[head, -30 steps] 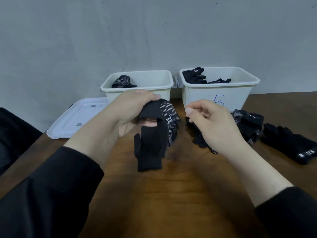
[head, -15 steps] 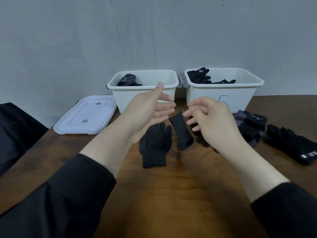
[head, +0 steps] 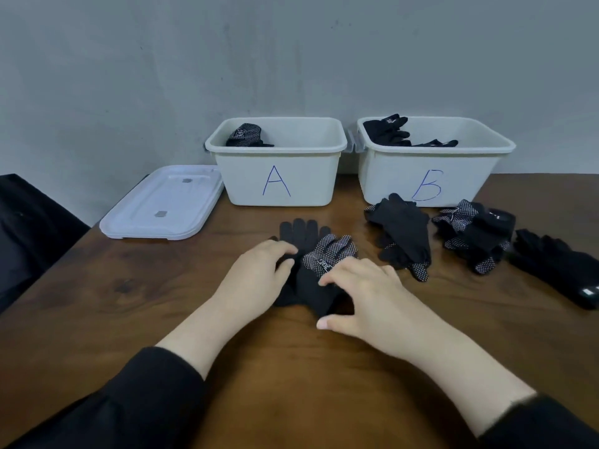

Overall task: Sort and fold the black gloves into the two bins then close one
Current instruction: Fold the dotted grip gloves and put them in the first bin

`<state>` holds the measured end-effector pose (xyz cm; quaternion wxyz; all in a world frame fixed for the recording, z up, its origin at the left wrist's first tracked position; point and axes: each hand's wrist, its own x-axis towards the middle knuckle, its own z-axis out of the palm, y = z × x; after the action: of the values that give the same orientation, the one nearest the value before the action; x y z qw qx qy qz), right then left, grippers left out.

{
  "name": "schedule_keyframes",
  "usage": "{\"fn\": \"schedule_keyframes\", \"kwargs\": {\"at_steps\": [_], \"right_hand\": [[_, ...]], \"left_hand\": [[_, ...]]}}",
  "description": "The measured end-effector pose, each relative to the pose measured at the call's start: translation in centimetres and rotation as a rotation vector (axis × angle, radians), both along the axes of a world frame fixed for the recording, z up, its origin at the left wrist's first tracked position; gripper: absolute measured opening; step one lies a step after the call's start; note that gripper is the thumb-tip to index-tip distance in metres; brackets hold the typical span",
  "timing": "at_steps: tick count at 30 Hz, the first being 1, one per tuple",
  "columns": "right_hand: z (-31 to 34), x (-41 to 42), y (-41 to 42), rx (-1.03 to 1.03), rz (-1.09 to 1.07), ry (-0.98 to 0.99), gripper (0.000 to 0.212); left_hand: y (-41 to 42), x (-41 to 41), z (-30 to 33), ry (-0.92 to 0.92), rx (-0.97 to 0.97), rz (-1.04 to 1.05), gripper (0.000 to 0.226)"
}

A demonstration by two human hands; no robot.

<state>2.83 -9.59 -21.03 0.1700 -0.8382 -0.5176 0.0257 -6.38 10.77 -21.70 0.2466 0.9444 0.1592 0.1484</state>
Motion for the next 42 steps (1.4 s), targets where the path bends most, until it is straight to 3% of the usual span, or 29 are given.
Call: {"fn": "schedule_keyframes", "kwargs": {"at_steps": [2, 5, 9, 12, 14, 17, 22, 24, 26, 28, 30, 35, 37, 40, 42], "right_hand": [[-1.0, -0.3, 0.7, -0.011, -0.058, -0.070, 0.046], [-1.3, -0.1, 1.2, 0.116, -0.165, -0.097, 0.016], [0.8, 1.1, 1.5, 0.417, -0.364, 0.408, 0.006], [2.5, 1.5, 2.5, 0.783, -0.415, 0.853, 0.006], [3.1, 1.7, 2.8, 0.964, -0.431, 1.006, 0.007], [2.7, 1.0, 1.5, 0.869, -0.456, 0.904, 0.013], [2.9, -2.8, -4.3, 0.157, -0.425, 0.556, 0.051], [3.1, -3.2, -6.2, 0.193, -0.384, 0.337, 0.052], [2.9, -2.4, -7.1, 0.240, -0.246, 0.121, 0.033], [2.1, -1.0, -6.7, 0.061, -0.058, 0.094, 0.021], [0.6, 0.5, -6.3, -0.098, 0.036, 0.144, 0.036], [-1.1, 0.6, -4.6, -0.076, 0.030, 0.073, 0.047], [-1.2, 0.0, -3.8, -0.043, 0.010, 0.024, 0.044], [-1.4, -0.4, -3.3, -0.032, -0.008, 0.020, 0.042], [-1.4, -0.4, -3.3, -0.028, -0.016, 0.032, 0.042]], "left_hand": [[0.7, -0.5, -1.4, 0.075, 0.069, -0.014, 0.035], [1.6, -1.1, -2.2, 0.176, 0.118, -0.020, 0.042], [2.1, -1.8, -2.0, 0.198, 0.117, 0.005, 0.044], [2.4, -2.1, -2.0, 0.175, 0.103, 0.024, 0.043], [2.4, -2.2, -2.2, 0.159, 0.093, 0.018, 0.041], [2.5, -2.5, -2.1, 0.104, 0.070, 0.007, 0.041], [1.9, -3.2, -0.8, 0.060, 0.024, -0.090, 0.039], [1.5, -3.3, -0.3, 0.139, 0.054, -0.148, 0.042], [1.4, -3.3, 0.0, 0.197, 0.071, -0.176, 0.046], [1.8, -3.4, -0.1, 0.215, 0.062, -0.202, 0.046], [2.1, -3.5, -0.4, 0.172, 0.088, -0.227, 0.034], [2.4, -2.9, -1.7, 0.034, 0.268, -0.197, 0.012], [2.9, -2.9, -1.6, -0.059, 0.138, -0.039, 0.007], [4.1, -2.9, -0.4, -0.297, -0.270, 0.314, 0.009], [4.6, -2.9, 0.3, -0.424, -0.494, 0.403, 0.015]]}}
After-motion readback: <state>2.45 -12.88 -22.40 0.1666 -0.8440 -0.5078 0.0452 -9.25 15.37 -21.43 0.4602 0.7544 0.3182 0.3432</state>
